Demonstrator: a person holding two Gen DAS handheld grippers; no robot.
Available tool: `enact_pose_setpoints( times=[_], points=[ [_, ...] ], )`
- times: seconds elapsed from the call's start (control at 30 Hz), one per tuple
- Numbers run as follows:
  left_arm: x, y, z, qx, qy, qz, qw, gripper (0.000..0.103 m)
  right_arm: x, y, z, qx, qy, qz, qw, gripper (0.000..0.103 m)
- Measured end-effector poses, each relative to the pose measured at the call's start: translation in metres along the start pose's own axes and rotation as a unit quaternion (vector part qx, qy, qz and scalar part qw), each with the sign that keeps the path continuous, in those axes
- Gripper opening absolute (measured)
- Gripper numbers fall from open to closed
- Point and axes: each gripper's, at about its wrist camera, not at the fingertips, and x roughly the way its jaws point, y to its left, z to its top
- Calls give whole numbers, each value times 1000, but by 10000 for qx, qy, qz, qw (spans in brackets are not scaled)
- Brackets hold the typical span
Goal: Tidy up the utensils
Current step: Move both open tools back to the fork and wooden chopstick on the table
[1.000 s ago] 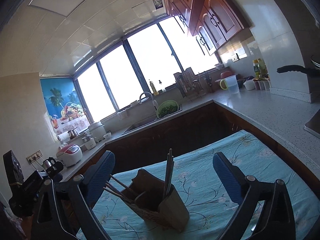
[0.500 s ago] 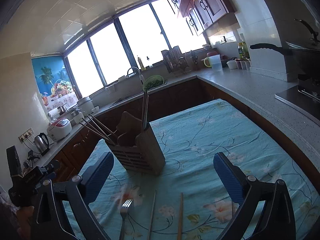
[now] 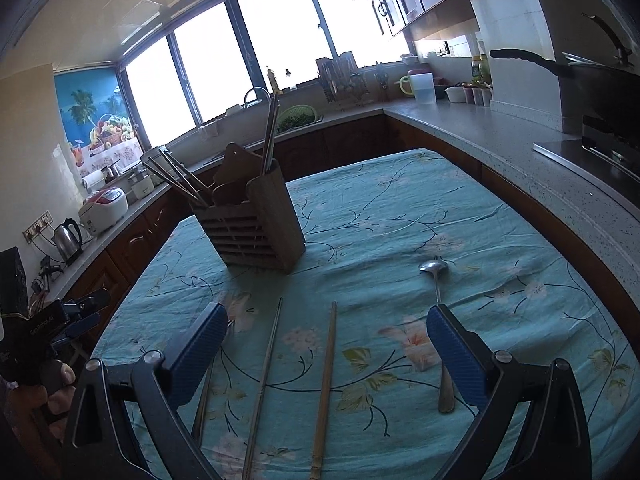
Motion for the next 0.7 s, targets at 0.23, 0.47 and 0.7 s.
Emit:
enact_pose_setpoints(
  times=[0.23, 0.47, 0.7],
  points=[
    [19, -10, 1, 87, 310, -115, 9994, 91, 18, 5, 1, -1, 314, 29, 9995, 98],
    [57, -25, -2, 272, 827, -290, 9958, 69, 51, 12, 0, -187, 806, -16, 9966, 71],
    [108, -37, -1, 345, 1564, -542, 9856, 52, 88, 15, -3, -313, 1240, -99, 9917, 48]
  ],
)
